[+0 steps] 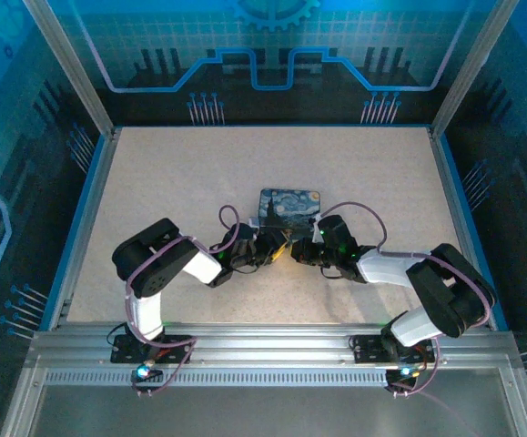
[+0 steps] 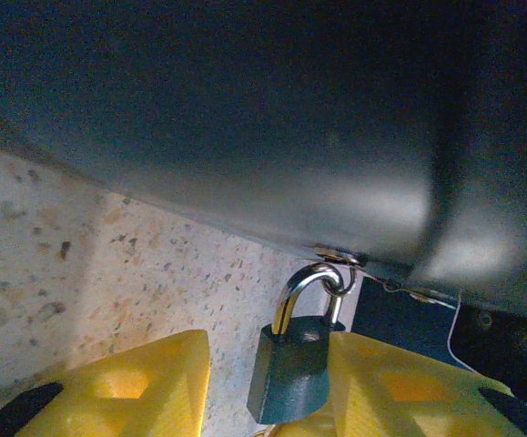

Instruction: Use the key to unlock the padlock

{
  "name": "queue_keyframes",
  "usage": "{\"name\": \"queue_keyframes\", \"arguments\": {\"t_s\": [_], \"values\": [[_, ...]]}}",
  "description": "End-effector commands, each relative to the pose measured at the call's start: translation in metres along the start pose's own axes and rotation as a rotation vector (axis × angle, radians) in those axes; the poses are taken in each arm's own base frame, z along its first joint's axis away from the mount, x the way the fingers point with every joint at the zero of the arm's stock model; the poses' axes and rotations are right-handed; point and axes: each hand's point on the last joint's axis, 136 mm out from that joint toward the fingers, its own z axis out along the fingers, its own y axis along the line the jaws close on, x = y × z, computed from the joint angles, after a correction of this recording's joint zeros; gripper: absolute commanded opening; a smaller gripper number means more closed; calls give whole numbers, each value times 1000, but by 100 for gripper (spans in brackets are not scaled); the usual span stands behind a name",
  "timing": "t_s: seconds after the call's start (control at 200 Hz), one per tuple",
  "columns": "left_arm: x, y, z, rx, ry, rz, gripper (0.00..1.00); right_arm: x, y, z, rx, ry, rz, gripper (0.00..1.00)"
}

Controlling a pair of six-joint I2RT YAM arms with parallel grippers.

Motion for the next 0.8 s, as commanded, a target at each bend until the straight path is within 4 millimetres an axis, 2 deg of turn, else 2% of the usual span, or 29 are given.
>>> {"name": "queue_keyframes", "arguments": {"t_s": [0.0, 0.375, 0.645, 0.795], "values": [[4, -5, 7, 16, 16, -7, 38, 1, 6, 1, -24, 22, 14, 0], [6, -16, 14, 45, 36, 11, 39, -4, 6, -5, -22, 4, 35, 0], [6, -17, 13, 46, 28, 17, 23, -6, 2, -9, -13, -8, 46, 0], [5, -22, 10, 50, 21, 36, 12, -7, 0, -14, -11, -15, 48, 8]]}}
